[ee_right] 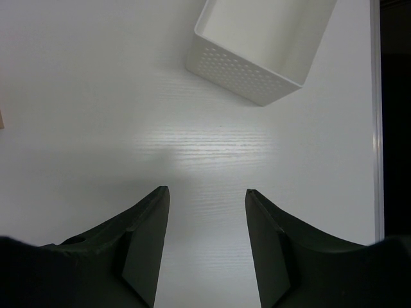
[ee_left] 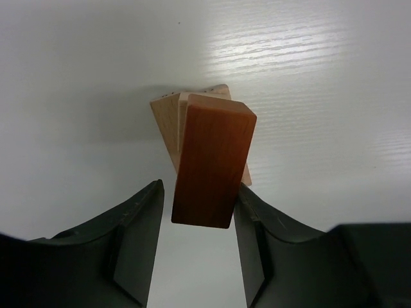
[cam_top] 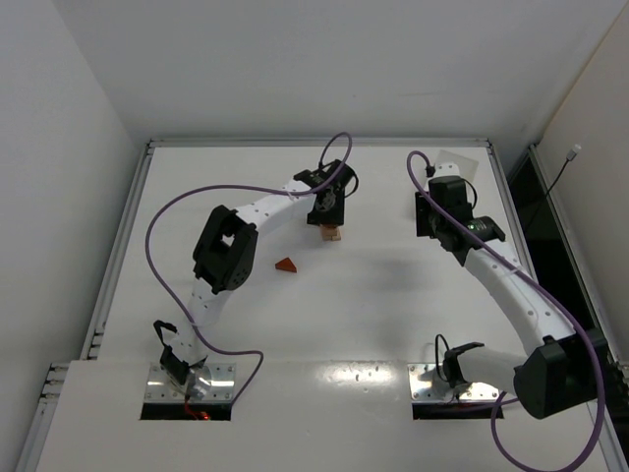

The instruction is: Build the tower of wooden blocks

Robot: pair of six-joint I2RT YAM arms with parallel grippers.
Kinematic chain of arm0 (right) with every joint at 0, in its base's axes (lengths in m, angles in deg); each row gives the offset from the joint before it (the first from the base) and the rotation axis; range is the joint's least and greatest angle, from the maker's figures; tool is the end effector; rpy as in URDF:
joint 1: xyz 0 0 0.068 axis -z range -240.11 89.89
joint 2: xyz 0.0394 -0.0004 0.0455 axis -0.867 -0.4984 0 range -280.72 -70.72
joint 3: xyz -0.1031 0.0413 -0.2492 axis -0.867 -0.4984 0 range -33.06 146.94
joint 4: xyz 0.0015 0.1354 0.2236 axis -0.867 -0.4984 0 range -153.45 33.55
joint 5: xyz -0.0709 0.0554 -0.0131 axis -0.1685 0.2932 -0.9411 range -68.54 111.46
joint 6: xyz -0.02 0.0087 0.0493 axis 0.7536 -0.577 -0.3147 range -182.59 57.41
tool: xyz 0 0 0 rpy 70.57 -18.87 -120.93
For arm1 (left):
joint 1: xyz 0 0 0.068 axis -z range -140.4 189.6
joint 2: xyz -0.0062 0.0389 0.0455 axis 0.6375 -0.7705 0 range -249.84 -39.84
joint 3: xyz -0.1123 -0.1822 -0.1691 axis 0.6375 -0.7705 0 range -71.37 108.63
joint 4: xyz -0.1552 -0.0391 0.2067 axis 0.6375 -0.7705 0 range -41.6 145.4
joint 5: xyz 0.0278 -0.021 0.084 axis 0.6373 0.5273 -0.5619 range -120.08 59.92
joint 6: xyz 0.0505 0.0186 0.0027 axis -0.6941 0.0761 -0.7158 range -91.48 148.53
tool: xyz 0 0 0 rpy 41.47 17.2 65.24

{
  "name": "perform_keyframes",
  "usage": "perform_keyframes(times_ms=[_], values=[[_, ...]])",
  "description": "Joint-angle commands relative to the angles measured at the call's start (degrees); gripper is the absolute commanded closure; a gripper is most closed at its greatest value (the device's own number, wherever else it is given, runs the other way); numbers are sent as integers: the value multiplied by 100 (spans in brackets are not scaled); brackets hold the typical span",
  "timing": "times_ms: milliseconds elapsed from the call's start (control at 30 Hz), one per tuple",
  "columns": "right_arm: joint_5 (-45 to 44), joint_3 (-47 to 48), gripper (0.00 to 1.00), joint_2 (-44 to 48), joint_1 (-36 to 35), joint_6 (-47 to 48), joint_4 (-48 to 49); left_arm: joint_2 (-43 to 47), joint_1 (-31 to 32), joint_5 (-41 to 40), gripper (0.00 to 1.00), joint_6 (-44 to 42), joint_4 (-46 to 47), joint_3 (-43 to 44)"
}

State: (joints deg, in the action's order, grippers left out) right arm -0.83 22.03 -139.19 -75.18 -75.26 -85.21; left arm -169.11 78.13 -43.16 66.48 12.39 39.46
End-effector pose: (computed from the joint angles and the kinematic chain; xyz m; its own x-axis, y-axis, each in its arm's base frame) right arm 0.2494 0.0533 0.2891 -0.6253 0.0418 -0.7793 0.1722 0.9813 -0.0855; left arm 0.3887 -0.2992 0.2018 -0.8629 -0.0786 -0.4992 -0.0109 0.9905 -0.1372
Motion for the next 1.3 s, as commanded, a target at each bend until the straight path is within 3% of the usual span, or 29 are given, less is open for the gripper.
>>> perform_keyframes(times_ms=[0, 400, 1267], values=[[-13, 195, 53, -53, 30, -61, 239, 7, -64, 51, 56, -7, 3, -61], [40, 142, 53, -53, 30, -61, 239, 60, -64, 447, 31, -200, 55, 123], [31, 36, 51, -53, -22, 45, 397, 113, -11, 297, 31, -368, 108, 581]])
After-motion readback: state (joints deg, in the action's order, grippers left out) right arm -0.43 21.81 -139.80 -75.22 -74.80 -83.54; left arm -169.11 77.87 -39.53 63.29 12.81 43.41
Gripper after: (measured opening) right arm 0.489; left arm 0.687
